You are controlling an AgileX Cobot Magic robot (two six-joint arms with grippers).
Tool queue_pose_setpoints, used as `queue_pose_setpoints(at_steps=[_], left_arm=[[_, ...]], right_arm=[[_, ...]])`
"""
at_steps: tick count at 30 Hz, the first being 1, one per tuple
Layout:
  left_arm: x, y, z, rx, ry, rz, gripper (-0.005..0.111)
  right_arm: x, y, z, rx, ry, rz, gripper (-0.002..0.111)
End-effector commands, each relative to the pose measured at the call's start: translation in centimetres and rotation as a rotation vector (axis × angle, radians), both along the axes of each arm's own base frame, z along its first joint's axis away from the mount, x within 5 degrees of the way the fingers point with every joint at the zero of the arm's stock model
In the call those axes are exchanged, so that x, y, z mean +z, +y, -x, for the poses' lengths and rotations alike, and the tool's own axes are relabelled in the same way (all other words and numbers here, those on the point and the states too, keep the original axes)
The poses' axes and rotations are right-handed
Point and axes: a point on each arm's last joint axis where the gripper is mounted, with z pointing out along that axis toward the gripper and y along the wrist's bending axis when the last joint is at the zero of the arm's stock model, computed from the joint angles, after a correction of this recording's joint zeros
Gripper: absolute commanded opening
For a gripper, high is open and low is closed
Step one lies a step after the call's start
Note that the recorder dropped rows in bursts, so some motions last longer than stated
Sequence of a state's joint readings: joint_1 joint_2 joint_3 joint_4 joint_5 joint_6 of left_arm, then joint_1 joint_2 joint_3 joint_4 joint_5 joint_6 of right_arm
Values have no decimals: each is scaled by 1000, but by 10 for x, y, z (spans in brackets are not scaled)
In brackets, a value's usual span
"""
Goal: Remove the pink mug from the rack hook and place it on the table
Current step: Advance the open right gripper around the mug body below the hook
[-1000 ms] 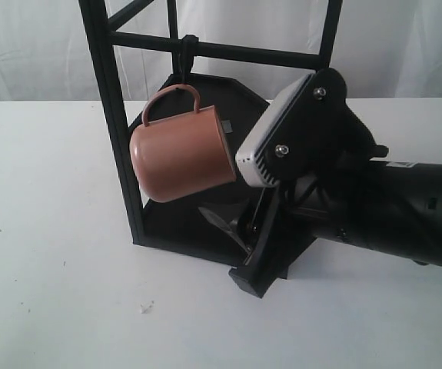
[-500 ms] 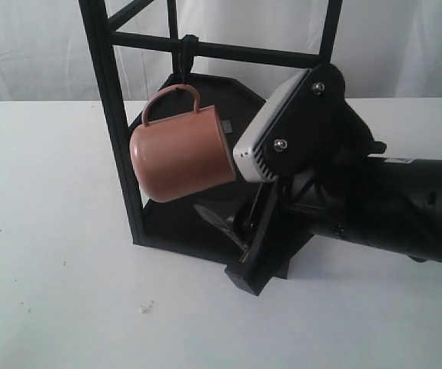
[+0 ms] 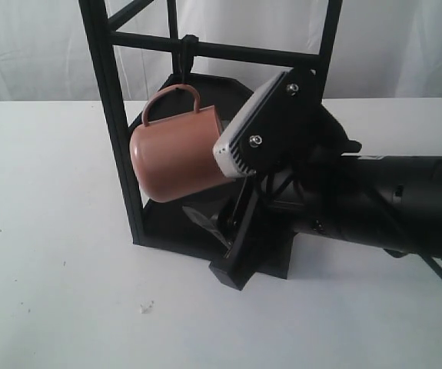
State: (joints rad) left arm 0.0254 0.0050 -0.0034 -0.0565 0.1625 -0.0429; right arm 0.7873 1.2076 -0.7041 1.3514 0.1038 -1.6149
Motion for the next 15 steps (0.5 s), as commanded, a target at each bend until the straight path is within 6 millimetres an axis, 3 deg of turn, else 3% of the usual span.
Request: queue_pose_setpoints(at_steps=[1,15], left_arm=[[-1,0,0,3,-6,5,0],[-1,0,0,3,-6,5,0]], right_arm=[[2,1,-1,-3,-1,-9,66],[13,9,4,91,13,-44,66]])
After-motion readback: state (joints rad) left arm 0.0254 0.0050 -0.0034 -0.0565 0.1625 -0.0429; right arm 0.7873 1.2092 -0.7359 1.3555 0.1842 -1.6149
